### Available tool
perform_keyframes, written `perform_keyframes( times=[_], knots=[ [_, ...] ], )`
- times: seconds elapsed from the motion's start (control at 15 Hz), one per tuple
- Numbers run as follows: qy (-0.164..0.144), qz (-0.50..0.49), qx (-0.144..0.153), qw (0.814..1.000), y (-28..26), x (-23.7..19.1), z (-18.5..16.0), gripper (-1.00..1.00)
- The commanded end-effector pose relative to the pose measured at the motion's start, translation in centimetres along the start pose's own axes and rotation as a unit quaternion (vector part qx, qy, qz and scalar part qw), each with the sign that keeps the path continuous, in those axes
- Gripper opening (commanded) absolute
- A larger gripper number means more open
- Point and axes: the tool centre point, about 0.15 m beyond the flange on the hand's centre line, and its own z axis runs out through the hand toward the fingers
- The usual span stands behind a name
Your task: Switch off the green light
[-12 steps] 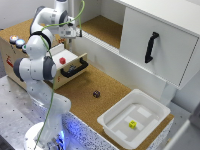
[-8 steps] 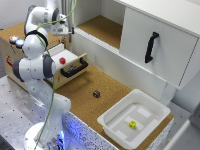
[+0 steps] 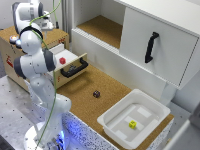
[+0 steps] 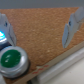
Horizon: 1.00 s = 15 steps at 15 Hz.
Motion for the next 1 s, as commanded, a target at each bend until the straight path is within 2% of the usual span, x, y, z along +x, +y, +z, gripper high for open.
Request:
perform_keyframes(
  times=[0.0,0.07,0.13,0.2,0.4,0.93],
  knots=[
    [0.007,-0.051,-0.009,0.999,-5.8,0.7,0.3,1.0],
    [0.015,-0.058,-0.002,0.998,-6.2,0.4,0.4,1.0],
    [0.018,-0.063,0.0,0.998,-6.5,0.2,0.6,-1.0],
    [0.022,-0.068,0.01,0.997,-6.8,0.0,0.8,-1.0],
    [0.027,-0.067,0.01,0.997,-6.9,0.0,1.2,-1.0],
    [0.015,-0.063,0.012,0.998,-5.5,0.4,2.3,-1.0]
  ],
)
